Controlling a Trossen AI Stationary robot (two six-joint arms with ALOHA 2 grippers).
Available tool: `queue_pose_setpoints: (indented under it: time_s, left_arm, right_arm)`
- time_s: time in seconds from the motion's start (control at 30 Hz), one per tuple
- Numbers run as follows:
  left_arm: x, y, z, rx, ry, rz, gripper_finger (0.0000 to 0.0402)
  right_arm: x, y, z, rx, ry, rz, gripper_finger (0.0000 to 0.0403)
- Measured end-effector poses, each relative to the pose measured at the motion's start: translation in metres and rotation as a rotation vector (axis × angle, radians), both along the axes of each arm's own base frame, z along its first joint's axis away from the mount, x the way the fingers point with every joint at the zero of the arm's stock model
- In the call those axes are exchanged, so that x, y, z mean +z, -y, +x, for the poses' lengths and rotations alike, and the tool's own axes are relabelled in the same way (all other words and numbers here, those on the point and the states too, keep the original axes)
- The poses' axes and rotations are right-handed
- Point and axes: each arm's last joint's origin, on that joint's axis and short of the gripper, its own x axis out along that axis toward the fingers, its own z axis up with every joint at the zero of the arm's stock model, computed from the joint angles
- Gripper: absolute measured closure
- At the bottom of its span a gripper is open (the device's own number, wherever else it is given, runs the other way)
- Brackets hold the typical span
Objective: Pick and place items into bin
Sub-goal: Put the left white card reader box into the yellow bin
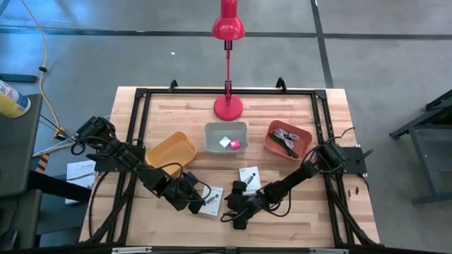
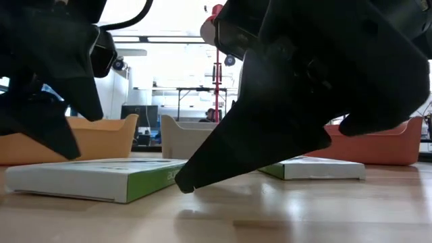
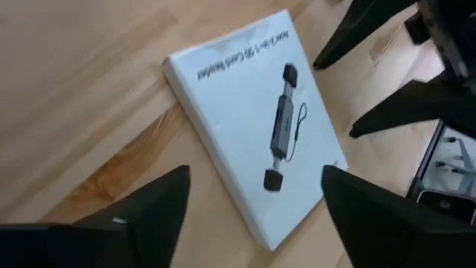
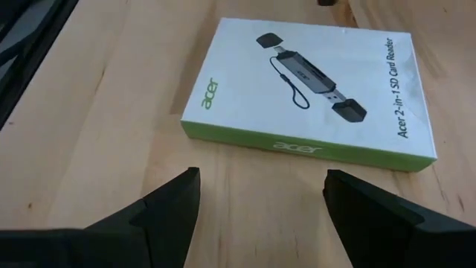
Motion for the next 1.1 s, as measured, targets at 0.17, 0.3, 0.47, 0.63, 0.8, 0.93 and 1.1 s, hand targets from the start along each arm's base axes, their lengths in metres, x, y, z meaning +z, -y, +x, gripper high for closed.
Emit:
queue_pose_setpoints:
  time_s: [0.17,0.3,0.47,0.63,0.8,0.93,1.1]
  left_arm:
    - [0.000,0.001,0.000,0.018,-0.013,-0.042,0.0052]
    - [0.000,0.000,0.000,0.047,-0.014,-0.065,0.0035]
    - [-0.008,0.003,0.003,0.070,-0.016,-0.110,0.0043]
    - [-0.014,0.006,0.009,0.077,0.014,-0.130,0.0062]
    - [-0.015,0.006,0.009,0.082,0.014,-0.128,0.0075]
    - [-0.015,0.006,0.009,0.084,0.015,-0.124,0.0077]
    - [-0.015,0.006,0.009,0.084,0.015,-0.124,0.0074]
  right_arm:
    - [0.001,0.000,0.001,0.000,0.017,0.007,0.0130]
    - [0.004,0.003,0.005,-0.011,0.043,0.022,0.0130]
    - [0.003,0.007,0.006,-0.015,0.031,0.022,0.0130]
    - [0.001,0.007,0.005,-0.019,0.009,0.023,0.0130]
    - [0.002,0.009,0.006,-0.058,0.011,0.071,0.0132]
    - [0.011,0.005,0.010,-0.036,0.096,0.093,0.0132]
    - [0.013,0.006,0.011,-0.042,0.110,0.080,0.0132]
